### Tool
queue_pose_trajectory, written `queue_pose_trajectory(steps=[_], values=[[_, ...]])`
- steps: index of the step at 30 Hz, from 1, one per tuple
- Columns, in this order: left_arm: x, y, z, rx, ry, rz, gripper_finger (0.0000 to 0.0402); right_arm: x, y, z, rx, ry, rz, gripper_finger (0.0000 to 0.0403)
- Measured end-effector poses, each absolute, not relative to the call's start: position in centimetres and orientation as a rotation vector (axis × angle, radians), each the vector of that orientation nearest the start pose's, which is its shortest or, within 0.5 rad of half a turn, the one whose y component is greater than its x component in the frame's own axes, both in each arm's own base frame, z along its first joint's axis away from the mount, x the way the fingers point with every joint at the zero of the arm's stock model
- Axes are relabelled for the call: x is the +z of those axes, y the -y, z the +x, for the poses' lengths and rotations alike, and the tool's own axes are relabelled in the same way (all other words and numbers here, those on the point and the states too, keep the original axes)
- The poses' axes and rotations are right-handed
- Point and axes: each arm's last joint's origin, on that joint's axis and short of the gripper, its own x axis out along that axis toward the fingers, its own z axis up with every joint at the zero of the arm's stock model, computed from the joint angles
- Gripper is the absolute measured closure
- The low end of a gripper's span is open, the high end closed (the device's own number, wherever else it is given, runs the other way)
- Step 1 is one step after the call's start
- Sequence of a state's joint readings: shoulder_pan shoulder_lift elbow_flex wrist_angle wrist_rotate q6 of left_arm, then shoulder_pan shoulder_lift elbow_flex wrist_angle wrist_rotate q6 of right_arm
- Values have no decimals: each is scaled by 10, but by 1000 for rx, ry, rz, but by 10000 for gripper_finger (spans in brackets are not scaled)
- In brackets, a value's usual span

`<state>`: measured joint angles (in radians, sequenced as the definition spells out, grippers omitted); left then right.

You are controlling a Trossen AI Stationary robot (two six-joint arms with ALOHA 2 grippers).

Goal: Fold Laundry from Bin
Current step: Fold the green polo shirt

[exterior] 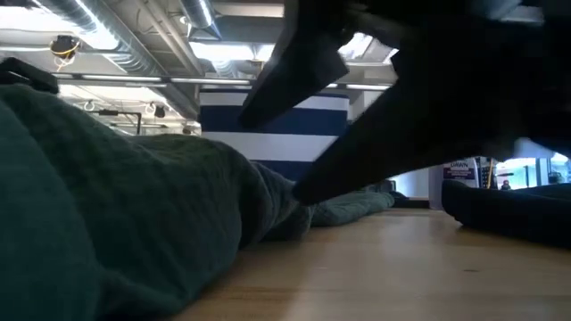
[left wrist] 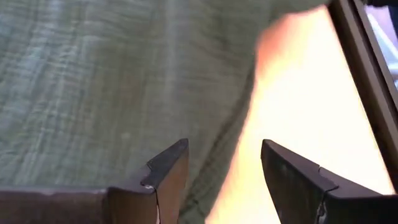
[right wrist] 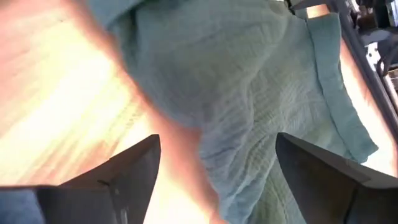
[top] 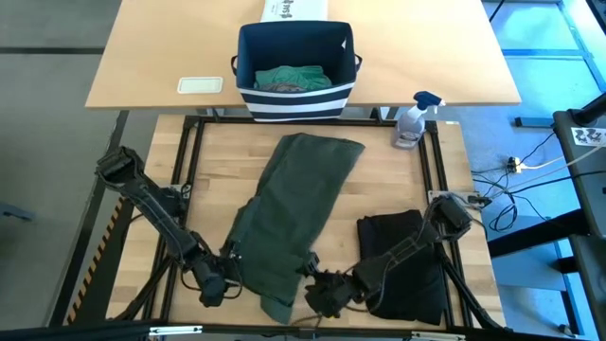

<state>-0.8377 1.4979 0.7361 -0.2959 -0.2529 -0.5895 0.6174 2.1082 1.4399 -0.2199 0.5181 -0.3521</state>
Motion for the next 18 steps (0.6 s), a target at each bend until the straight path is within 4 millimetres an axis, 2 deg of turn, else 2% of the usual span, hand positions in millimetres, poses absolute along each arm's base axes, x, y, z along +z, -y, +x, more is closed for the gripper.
queue_pose_trajectory(steps=[9,18], values=[[159,202,173,-239,-912,218,207,154,-239,373,156,-737,-806,92],[165,211,178,-335,-804,253,198,154,-227,380,97,-749,-740,95]])
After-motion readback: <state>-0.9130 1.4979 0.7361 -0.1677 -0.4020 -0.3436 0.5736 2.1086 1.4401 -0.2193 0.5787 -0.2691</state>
